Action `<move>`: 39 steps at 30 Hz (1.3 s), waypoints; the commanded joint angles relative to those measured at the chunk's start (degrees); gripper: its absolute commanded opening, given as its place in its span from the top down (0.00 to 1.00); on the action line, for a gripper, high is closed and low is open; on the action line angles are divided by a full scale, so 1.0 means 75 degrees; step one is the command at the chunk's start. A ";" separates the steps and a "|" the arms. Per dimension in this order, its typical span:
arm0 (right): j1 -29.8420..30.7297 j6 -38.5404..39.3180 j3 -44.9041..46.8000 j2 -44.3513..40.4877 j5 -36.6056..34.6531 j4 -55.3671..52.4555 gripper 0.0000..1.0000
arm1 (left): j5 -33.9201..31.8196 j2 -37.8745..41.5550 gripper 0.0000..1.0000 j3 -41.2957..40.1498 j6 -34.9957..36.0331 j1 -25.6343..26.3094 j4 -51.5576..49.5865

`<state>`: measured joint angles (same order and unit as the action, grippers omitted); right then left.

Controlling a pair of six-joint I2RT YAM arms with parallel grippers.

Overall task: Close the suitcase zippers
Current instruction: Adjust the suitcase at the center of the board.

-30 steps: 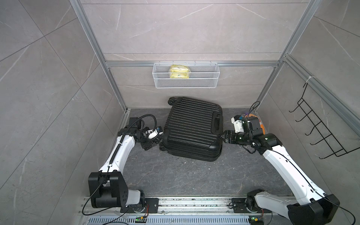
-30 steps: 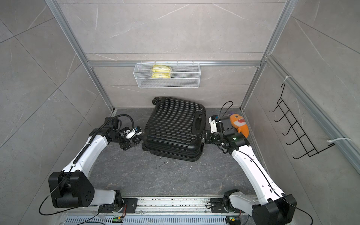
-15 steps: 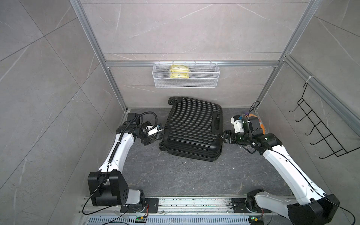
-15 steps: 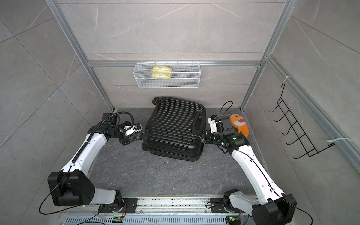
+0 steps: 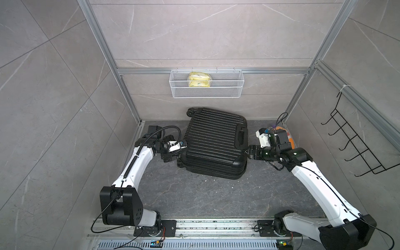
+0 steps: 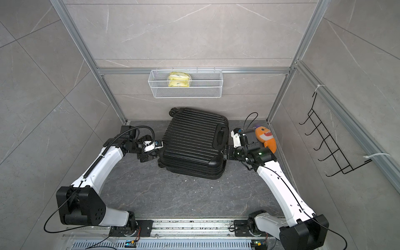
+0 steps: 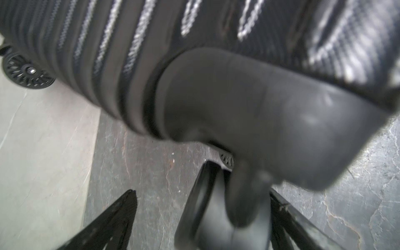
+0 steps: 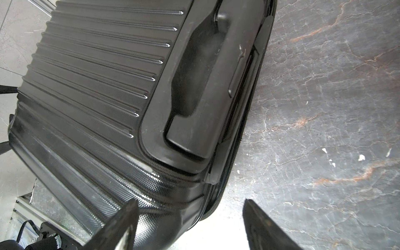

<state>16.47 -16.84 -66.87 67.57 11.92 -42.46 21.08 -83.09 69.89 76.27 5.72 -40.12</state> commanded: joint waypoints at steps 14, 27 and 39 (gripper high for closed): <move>-0.0004 0.0217 -0.0178 -0.0113 -0.0478 -0.0288 0.20 | -0.0900 0.1273 0.74 -0.1054 -0.0782 0.1454 -0.0480; -0.0004 0.0113 -0.0030 -0.0683 -0.1943 -0.0772 0.20 | -0.2292 0.2780 0.76 -0.1416 -0.7018 0.4601 -0.0157; -0.0004 0.0537 0.0356 -0.1379 -0.1269 -0.0558 0.19 | -0.4069 0.0664 0.97 0.0221 -1.1929 0.5273 -0.0055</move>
<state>16.47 -15.00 -66.02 58.98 -0.38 -46.59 1.50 -78.11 67.88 5.89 45.58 -46.57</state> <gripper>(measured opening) 0.806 0.462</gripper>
